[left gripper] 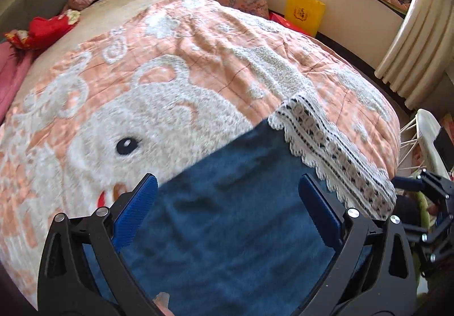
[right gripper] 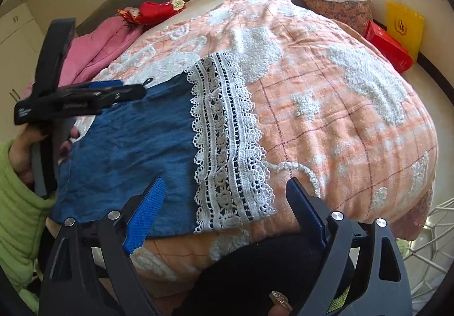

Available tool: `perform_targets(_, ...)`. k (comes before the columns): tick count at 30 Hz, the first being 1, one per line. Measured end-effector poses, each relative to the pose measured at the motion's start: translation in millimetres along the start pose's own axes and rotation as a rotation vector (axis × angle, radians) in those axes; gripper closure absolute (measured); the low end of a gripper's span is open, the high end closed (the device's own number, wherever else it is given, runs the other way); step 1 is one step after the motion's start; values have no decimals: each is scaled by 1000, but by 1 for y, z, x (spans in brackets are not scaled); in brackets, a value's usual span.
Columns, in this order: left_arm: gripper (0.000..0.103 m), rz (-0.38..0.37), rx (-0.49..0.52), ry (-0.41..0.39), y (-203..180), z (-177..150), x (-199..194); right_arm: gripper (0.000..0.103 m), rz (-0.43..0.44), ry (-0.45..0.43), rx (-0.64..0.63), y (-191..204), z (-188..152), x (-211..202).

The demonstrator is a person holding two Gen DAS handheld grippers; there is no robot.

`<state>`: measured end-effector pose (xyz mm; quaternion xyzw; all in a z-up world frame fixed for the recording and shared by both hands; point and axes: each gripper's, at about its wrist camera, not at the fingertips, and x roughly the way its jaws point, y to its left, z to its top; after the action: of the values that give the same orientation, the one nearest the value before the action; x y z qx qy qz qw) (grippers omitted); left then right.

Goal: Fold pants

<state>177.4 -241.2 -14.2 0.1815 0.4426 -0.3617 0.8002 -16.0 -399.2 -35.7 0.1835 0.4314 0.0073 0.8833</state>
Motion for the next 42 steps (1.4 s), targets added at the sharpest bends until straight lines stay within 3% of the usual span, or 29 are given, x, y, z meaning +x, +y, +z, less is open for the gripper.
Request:
perform_targets(9, 16, -49, 63, 56, -14, 21, 48, 17, 9, 19, 45, -4, 2, 17)
perform_targets(11, 28, -80, 56, 61, -15, 21, 56, 20, 22, 32, 51, -5, 3, 22)
perform_targets(12, 32, -85, 57, 61, -17, 20, 58, 34, 36, 37, 53, -5, 4, 24)
perform_targets(13, 45, -105, 64, 66, -19, 20, 59, 38, 45, 30, 49, -5, 4, 23)
perform_targets(15, 55, -113, 82, 56, -24, 19, 57, 41, 48, 20, 37, -2, 5, 23)
perform_targets(17, 73, -144, 102, 52, -29, 18, 54, 41, 47, 27, 32, -1, 7, 26)
perform_targets(23, 70, -164, 98, 46, -30, 16, 60, 41, 61, 71, 78, -5, 15, 44)
perform_targets(25, 70, -176, 80, 42, -28, 16, 63, 56, 82, 71, 78, -5, 17, 46)
perform_targets(26, 74, -175, 77, 39, -27, 17, 64, 71, 106, 69, 75, -5, 17, 46)
perform_targets(27, 79, -172, 78, 37, -29, 16, 64, 75, 150, 69, 78, -6, 17, 47)
perform_targets(28, 93, -174, 81, 34, -30, 16, 63, 76, 163, 66, 79, -6, 17, 47)
perform_targets(29, 96, -186, 78, 33, -30, 15, 61, 77, 166, 60, 77, -5, 18, 46)
perform_targets(34, 97, -196, 77, -17, -28, 10, 44, 80, 203, -4, 3, 13, 17, 30)
perform_targets(42, 97, -226, 21, -175, 9, -7, -24, 80, 289, -88, -154, 73, 28, -5)
